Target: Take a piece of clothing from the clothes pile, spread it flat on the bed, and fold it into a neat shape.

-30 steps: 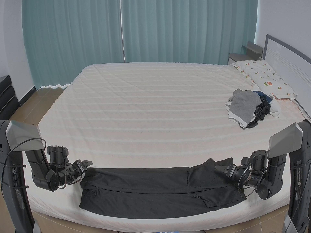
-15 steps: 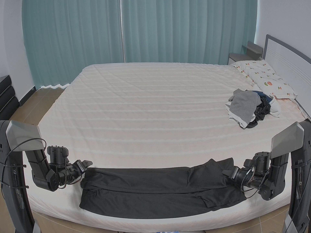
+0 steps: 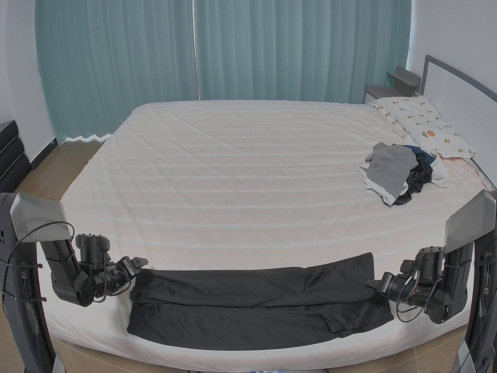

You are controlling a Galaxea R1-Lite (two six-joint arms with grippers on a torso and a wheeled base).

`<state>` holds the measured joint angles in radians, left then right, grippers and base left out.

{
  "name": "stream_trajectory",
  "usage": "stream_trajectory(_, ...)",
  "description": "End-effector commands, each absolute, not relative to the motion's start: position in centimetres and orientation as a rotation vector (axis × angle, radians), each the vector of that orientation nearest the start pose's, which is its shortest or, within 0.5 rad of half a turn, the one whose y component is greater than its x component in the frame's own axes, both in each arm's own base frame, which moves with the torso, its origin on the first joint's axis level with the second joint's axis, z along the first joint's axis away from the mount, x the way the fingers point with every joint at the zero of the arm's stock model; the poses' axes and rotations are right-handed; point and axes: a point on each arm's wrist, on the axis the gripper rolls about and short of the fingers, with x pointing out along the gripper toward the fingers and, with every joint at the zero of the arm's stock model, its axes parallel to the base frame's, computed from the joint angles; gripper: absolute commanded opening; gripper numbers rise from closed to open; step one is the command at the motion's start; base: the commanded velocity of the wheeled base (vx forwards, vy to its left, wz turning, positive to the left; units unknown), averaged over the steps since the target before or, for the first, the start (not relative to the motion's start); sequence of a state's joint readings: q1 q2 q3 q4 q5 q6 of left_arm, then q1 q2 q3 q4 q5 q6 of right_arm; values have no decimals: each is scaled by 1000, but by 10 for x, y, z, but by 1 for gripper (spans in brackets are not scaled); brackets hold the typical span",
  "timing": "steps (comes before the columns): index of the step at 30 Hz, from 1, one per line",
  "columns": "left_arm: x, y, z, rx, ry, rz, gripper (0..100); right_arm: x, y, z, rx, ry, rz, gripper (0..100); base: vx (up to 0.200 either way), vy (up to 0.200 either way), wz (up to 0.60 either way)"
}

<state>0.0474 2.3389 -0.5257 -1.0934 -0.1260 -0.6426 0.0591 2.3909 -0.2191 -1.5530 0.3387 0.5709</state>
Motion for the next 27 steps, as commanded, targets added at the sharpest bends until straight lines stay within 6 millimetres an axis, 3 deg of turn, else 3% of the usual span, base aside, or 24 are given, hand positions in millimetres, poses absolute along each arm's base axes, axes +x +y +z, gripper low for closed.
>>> stream_trajectory(1,317,12,-40,-676,720,159,100,260,24,-37,625,711,207,0,0,0,0)
stream_trajectory(13,318,13,-38,-680,707,158,100,254,26,-40,592,738,215,0,0,0,0)
stream_trajectory(14,318,13,-38,-680,706,157,100,254,26,-41,591,743,214,100,0,0,0)
stream_trajectory(20,319,17,-32,-686,680,169,100,255,26,-35,589,718,225,100,0,0,0)
stream_trajectory(23,318,18,-2,-714,601,160,100,255,26,-14,597,646,237,100,0,0,0)
stream_trajectory(24,318,18,-2,-714,601,160,100,255,26,-14,597,646,237,100,0,0,0)
stream_trajectory(27,313,17,29,-713,547,141,100,251,26,-3,628,623,234,100,0,0,0)
